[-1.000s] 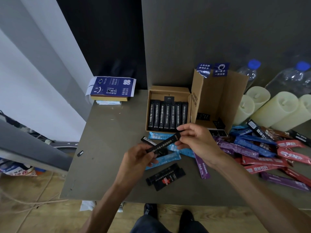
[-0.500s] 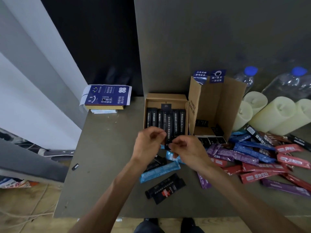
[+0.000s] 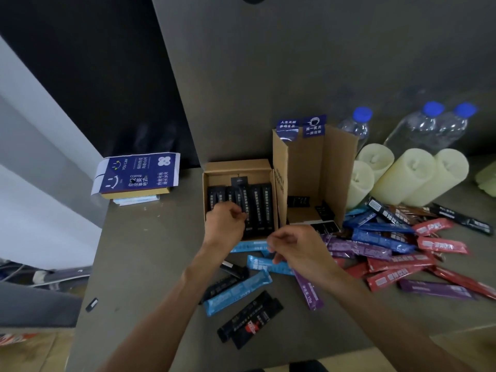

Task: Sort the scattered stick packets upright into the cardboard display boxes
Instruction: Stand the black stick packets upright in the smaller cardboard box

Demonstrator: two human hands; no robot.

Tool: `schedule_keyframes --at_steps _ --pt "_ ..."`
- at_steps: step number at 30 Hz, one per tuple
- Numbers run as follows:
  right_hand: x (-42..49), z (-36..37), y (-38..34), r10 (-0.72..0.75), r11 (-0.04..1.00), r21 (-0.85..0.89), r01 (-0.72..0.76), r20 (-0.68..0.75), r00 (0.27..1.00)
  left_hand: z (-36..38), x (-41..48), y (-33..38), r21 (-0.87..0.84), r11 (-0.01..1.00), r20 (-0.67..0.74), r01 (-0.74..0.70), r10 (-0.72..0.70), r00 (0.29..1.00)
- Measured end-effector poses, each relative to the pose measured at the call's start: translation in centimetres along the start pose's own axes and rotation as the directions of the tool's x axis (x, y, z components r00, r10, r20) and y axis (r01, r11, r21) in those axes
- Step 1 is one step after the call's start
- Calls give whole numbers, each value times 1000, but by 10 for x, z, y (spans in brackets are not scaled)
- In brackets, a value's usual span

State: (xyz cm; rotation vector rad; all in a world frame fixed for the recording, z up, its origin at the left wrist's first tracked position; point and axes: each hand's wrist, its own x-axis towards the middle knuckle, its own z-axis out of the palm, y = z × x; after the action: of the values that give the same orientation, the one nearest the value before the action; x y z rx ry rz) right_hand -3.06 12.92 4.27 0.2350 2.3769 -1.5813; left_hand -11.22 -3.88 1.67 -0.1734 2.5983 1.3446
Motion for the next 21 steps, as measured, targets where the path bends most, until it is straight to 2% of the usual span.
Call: schedule_keyframes --at_steps 7,16,21 --pt "-1 -5 5 15 1000 15 -15 7 1000 12 5 -2 83 997 -29 4 -2 1000" --pt "0 -12 4 23 998 61 -23 -2 1000 14 1 2 218 969 -46 -113 126 991" --pt "1 -13 5 26 998 51 -27 8 1000 17 2 6 247 960 -39 -132 146 989"
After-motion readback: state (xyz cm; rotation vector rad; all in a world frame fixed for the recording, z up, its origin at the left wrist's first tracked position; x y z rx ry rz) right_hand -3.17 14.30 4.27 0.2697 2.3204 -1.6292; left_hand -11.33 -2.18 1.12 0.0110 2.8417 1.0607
